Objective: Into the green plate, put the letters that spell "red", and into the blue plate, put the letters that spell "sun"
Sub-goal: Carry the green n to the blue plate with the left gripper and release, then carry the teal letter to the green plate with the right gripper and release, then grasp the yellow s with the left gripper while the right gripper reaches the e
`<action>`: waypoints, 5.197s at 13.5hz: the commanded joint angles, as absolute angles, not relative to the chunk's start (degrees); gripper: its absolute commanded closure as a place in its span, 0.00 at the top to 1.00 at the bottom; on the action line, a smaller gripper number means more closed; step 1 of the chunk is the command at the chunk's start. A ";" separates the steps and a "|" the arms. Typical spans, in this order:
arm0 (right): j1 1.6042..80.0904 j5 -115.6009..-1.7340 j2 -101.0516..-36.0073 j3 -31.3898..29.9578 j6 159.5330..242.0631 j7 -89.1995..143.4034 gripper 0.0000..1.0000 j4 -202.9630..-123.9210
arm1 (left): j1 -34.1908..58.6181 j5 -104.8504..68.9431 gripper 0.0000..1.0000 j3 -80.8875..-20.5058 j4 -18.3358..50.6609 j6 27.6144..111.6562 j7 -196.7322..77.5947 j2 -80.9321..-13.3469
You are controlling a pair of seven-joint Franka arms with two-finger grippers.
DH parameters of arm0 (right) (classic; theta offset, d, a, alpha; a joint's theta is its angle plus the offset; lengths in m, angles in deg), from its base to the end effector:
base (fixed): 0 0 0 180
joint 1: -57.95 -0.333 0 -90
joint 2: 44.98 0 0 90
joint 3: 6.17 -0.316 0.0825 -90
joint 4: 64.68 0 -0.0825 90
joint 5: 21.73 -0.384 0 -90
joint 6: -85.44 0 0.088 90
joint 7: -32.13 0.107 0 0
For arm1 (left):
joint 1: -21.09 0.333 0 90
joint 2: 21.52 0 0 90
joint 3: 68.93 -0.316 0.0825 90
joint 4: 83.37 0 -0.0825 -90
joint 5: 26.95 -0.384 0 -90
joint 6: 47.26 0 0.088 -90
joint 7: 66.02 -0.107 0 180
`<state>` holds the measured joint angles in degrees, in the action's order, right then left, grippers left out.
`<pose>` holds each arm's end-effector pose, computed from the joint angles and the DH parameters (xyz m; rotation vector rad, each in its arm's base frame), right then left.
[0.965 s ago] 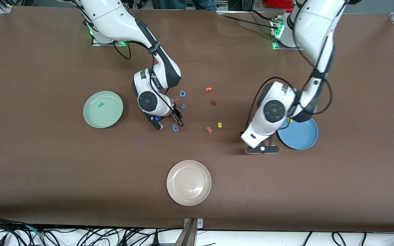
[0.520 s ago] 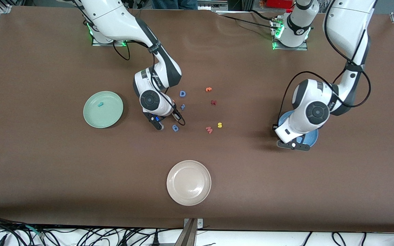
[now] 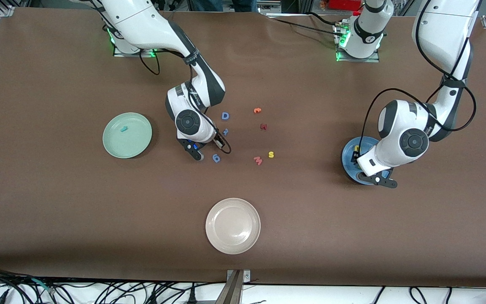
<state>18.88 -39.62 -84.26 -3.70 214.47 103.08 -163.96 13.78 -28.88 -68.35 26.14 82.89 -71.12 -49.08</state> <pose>0.5156 0.3959 0.1730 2.8515 -1.2214 -0.3977 0.6101 -0.0835 0.2332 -3.0893 0.3868 0.1873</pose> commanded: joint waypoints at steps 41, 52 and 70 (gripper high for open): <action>17.69 -36.67 -76.62 27.49 182.19 52.45 0.13 -166.61 | -6.60 -42.85 0.00 -60.58 16.21 96.17 -8.98 -61.42; 17.52 -42.64 -76.09 26.62 199.69 47.95 0.20 -182.10 | -7.21 -42.24 0.78 -57.95 20.78 96.00 -6.87 -58.78; 17.08 -42.74 -69.68 27.41 188.90 54.78 0.87 -175.08 | -5.63 -42.94 0.74 -57.86 19.63 96.26 -8.80 -60.98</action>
